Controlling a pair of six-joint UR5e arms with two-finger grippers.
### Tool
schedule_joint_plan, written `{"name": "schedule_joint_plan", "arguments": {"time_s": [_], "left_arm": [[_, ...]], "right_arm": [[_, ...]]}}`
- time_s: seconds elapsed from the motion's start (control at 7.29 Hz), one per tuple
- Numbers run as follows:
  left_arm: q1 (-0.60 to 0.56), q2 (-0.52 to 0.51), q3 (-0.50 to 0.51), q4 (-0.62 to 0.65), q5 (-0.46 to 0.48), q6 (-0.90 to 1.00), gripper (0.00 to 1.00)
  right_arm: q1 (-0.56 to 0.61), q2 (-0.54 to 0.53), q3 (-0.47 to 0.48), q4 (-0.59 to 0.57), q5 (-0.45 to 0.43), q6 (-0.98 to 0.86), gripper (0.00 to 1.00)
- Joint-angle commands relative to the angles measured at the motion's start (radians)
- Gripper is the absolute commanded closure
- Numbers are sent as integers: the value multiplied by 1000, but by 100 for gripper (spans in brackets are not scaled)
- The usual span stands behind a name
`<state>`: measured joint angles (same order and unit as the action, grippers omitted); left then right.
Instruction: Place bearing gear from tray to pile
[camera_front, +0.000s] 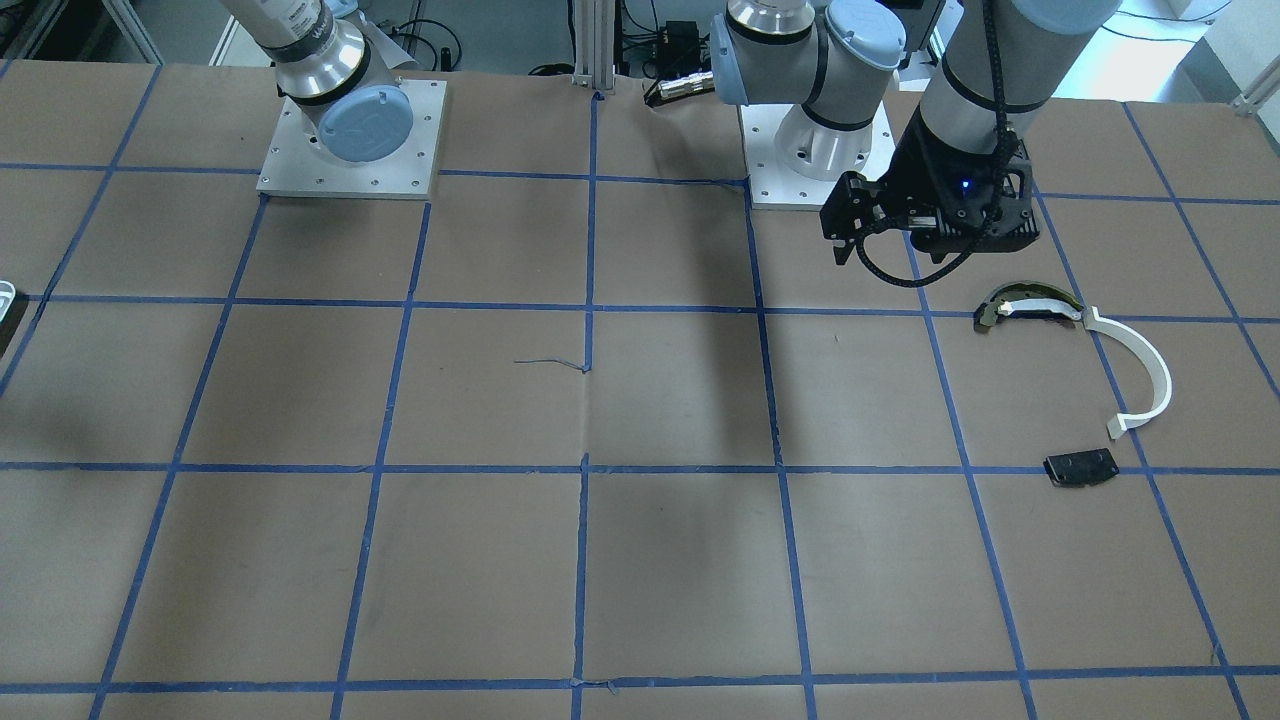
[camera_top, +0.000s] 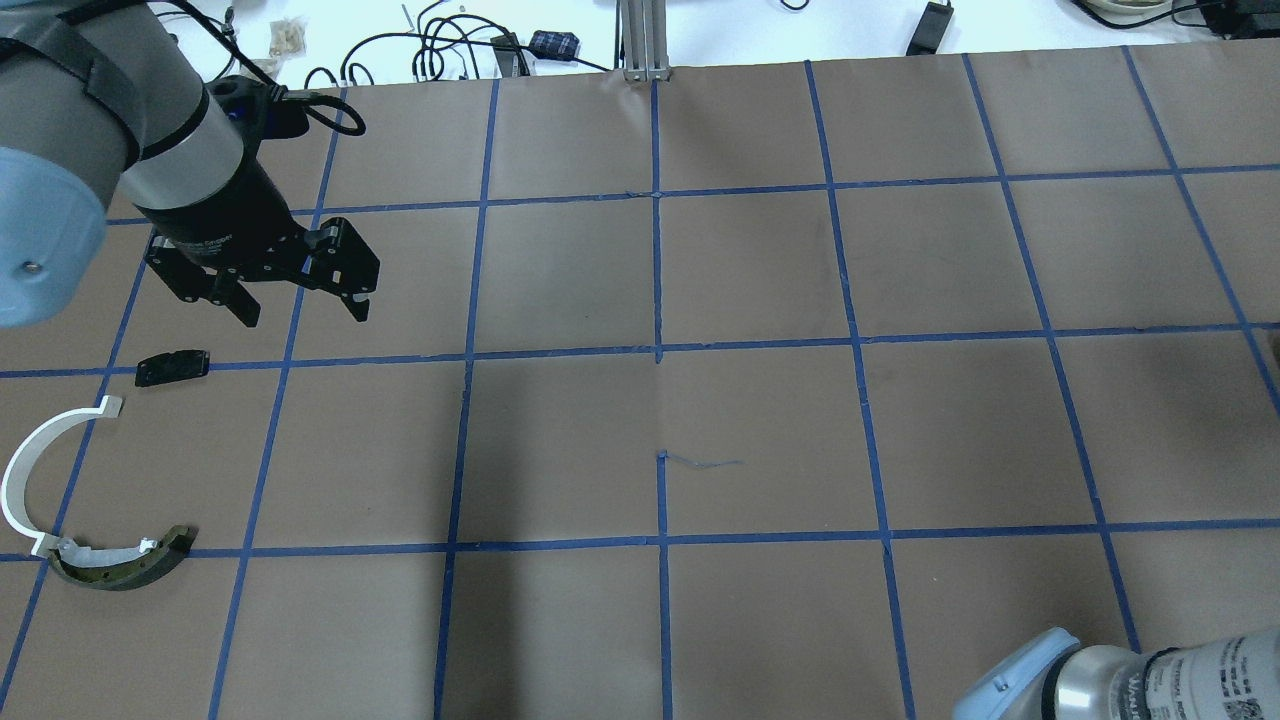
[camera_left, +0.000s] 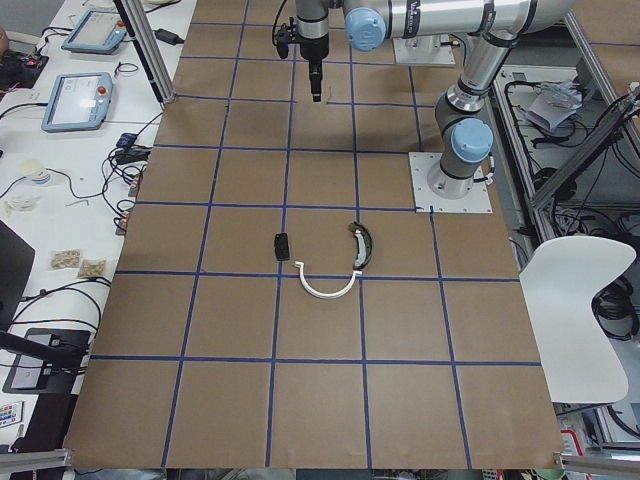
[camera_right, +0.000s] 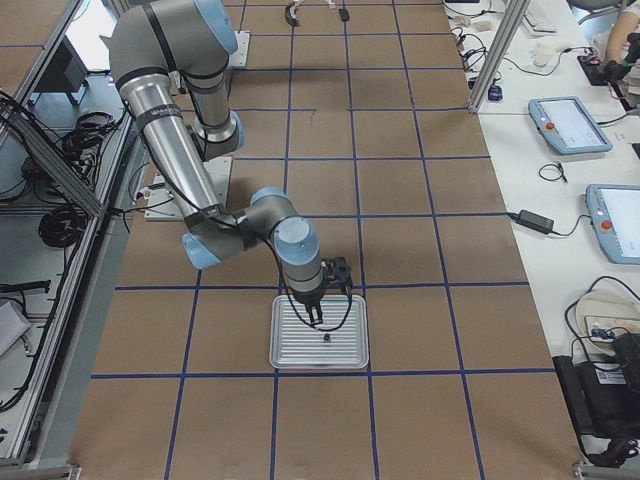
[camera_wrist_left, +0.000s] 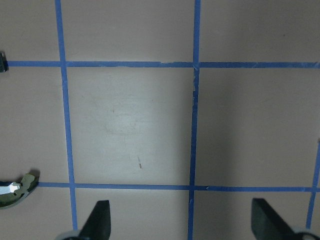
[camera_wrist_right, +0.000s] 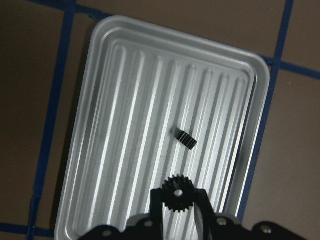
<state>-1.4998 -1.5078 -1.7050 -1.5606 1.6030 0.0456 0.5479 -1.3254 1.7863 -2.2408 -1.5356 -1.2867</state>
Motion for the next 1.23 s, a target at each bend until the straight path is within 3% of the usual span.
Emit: {"name": "schedule_joint_plan", "arguments": {"time_s": [0.0, 0.41, 0.69, 1.1], "left_arm": [[1, 0, -1, 5, 0, -1, 0], [3, 0, -1, 5, 0, -1, 0], [4, 0, 1, 5, -2, 0, 0], [6, 1, 1, 5, -2, 0, 0]], "right_arm": [[152, -160, -8, 180, -5, 150, 77], [500, -308, -115, 454, -15, 471, 77], [765, -307, -157, 466, -37, 838, 76], [1045, -234, -154, 471, -31, 1299, 75]]}}
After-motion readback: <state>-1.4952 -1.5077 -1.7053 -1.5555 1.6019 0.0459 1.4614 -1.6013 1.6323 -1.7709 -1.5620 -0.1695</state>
